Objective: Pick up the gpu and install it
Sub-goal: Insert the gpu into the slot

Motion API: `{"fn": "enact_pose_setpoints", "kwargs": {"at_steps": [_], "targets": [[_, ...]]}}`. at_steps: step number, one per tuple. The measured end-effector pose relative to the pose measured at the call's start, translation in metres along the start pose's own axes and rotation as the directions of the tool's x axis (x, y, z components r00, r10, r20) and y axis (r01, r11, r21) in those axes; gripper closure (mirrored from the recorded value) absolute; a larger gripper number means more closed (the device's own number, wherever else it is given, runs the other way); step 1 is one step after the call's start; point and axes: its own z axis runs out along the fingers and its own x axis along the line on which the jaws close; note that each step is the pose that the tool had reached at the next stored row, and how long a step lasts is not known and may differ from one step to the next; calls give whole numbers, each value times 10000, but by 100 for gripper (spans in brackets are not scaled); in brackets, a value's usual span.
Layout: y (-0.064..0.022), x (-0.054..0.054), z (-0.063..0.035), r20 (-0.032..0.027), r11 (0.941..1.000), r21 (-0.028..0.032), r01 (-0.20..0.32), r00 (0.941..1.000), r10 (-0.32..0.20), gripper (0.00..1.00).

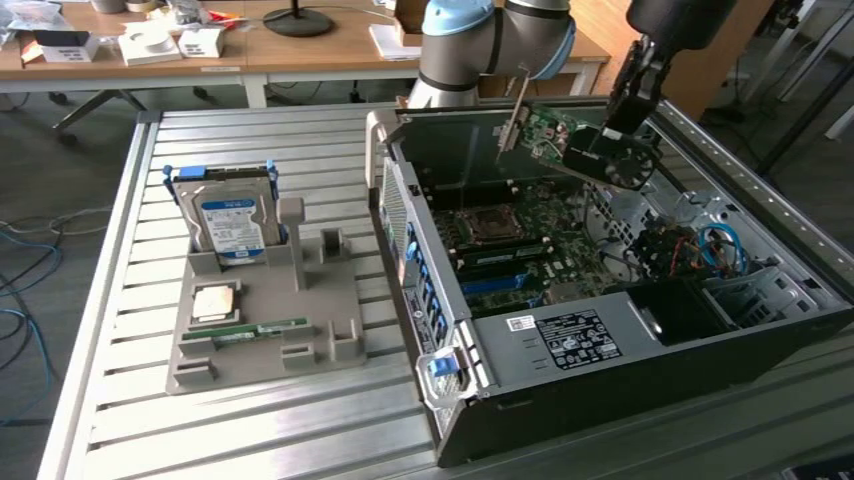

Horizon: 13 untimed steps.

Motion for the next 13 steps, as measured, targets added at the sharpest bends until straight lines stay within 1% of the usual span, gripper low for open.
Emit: {"fn": "enact_pose_setpoints", "kwargs": {"at_steps": [2, 4, 7, 10, 13], "targets": [[0, 0, 1, -27, 9993, 7, 375, 9993, -375, 74], [0, 0, 3, -53, 9973, 13, 738, 9973, -738, 74], [0, 0, 5, -93, 9919, 19, 1273, 9918, -1273, 74], [0, 0, 7, -131, 9836, 22, 1806, 9835, -1806, 74], [-1, 0, 9, -172, 9720, 24, 2349, 9719, -2348, 74]]}}
